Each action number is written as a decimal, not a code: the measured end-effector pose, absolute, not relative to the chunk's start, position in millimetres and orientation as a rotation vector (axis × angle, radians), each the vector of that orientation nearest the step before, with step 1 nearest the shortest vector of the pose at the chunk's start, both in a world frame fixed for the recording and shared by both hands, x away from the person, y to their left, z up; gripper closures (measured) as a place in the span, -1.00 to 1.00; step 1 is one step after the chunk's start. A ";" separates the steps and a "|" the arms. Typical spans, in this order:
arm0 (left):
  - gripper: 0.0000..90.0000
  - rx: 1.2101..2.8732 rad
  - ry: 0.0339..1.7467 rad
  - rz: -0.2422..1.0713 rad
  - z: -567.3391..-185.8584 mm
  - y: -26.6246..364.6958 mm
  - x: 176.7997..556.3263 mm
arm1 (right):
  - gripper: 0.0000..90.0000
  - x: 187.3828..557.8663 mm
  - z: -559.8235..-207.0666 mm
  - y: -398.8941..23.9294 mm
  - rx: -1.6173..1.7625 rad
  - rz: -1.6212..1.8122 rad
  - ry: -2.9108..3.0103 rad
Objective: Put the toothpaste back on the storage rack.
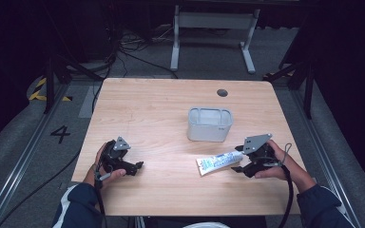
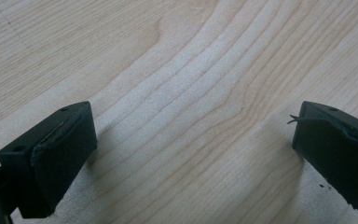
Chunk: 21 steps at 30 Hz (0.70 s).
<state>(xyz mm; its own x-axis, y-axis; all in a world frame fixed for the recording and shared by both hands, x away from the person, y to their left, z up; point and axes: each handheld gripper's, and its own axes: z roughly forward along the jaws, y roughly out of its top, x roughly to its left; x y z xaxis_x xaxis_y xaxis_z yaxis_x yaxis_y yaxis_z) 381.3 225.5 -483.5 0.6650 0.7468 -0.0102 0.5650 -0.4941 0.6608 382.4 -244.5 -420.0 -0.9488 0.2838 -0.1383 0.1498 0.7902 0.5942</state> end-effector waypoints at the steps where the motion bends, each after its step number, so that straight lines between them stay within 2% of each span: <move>1: -1.00 2.237 1.008 0.369 -483.5 225.5 381.3 | -0.42 382.8 -420.5 -241.3 0.331 0.885 2.766; 21: -1.00 2.235 1.012 0.367 -483.5 225.3 381.1 | -0.36 392.9 -435.9 -191.3 0.165 0.765 2.868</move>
<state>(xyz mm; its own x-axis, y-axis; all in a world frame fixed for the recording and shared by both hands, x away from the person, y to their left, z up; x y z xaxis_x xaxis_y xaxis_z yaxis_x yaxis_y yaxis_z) 381.1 225.3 -483.5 0.6632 0.7484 -0.0121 0.5667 -0.4915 0.6613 392.9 -191.3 -435.9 -0.9797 0.1497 -0.1333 0.0634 0.8623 0.5025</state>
